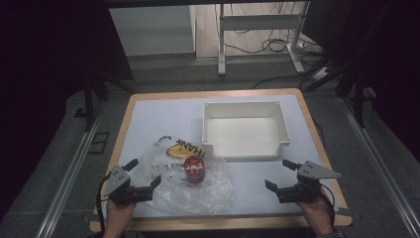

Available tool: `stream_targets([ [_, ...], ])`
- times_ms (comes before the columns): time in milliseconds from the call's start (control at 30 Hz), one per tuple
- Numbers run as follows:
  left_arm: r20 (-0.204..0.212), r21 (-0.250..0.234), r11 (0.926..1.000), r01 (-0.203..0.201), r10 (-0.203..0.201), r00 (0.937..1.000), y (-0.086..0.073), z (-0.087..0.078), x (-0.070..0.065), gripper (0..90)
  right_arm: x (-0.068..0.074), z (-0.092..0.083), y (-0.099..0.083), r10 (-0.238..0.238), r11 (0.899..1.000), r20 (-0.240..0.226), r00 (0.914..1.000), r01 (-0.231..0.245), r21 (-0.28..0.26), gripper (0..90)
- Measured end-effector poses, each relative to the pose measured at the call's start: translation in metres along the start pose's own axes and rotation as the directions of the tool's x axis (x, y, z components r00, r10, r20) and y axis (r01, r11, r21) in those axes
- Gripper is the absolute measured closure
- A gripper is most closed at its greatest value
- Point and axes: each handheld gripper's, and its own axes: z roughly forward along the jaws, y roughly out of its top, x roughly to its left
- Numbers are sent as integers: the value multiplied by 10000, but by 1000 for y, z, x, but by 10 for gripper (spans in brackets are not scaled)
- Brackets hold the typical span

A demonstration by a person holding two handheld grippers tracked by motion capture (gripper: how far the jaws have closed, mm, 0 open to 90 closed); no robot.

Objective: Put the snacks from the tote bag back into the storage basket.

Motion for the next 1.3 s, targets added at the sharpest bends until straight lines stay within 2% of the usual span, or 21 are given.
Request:
stream_targets([
  [167,37,47,10000,-36,36,10000,0,2,-1,0,0,0,0,-58,10000,-91,9999,57,-55,17],
  [333,89,100,9999,-116,115,9999,0,5,-2,0,1,2,-1,-390,9990,-214,9990,394,211,17],
  [1000,322,120,9988,-467,463,9984,0,9,-7,0,1,3,0,-280,9996,-393,9988,280,-17,17],
  [1133,311,110,9987,-500,497,9983,0,9,-8,0,1,3,0,-336,9994,-410,9986,335,-38,17],
  [1300,318,51,9986,-525,523,9981,0,9,-8,0,3,6,1,-636,9979,-416,9971,640,82,18],
])
